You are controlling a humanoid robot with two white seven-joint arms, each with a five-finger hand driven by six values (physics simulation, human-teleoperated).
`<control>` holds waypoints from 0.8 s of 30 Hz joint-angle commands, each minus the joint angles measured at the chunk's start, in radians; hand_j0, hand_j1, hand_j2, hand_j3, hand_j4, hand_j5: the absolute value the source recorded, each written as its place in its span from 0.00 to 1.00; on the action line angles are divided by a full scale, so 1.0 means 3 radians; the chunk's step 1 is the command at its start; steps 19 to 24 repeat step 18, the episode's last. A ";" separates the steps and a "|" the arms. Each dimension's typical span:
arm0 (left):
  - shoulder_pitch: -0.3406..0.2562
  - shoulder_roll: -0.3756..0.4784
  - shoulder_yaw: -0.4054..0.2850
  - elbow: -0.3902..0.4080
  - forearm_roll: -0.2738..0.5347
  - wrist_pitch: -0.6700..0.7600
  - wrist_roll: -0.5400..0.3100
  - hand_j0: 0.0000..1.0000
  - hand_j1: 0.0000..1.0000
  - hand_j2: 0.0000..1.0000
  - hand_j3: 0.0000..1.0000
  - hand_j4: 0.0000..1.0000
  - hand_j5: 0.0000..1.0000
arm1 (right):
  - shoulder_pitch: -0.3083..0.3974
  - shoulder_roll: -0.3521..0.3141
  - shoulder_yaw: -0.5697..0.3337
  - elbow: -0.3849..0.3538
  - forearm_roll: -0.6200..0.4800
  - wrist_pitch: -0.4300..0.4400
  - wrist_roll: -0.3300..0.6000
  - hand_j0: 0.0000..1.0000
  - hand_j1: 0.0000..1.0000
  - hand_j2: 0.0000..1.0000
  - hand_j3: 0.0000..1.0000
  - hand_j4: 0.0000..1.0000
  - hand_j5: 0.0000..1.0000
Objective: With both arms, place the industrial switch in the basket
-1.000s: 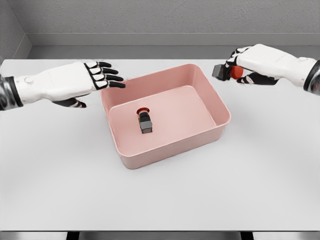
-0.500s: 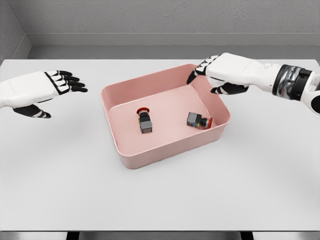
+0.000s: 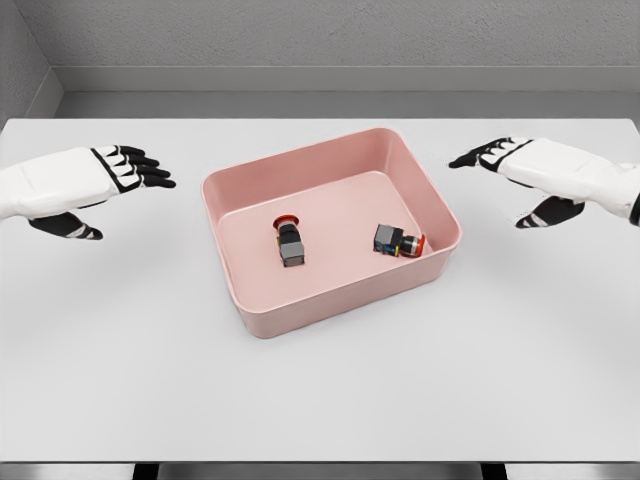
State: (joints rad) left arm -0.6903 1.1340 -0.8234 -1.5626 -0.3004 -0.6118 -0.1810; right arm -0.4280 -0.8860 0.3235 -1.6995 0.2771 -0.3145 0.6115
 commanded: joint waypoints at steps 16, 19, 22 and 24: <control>-0.0005 -0.0047 -0.0001 0.0044 0.0009 0.0003 -0.0005 1.00 1.00 1.00 1.00 1.00 1.00 | 0.0123 -0.0084 -0.0255 0.0209 -0.0018 -0.0358 -0.0002 1.00 1.00 1.00 1.00 1.00 1.00; 0.0000 -0.0047 -0.0001 0.0049 0.0009 0.0003 -0.0005 1.00 1.00 1.00 1.00 1.00 1.00 | 0.0123 -0.0084 -0.0255 0.0209 -0.0018 -0.0358 -0.0002 1.00 1.00 1.00 1.00 1.00 1.00; 0.0000 -0.0047 -0.0001 0.0049 0.0009 0.0003 -0.0005 1.00 1.00 1.00 1.00 1.00 1.00 | 0.0123 -0.0084 -0.0255 0.0209 -0.0018 -0.0358 -0.0002 1.00 1.00 1.00 1.00 1.00 1.00; 0.0000 -0.0047 -0.0001 0.0049 0.0009 0.0003 -0.0005 1.00 1.00 1.00 1.00 1.00 1.00 | 0.0123 -0.0084 -0.0255 0.0209 -0.0018 -0.0358 -0.0002 1.00 1.00 1.00 1.00 1.00 1.00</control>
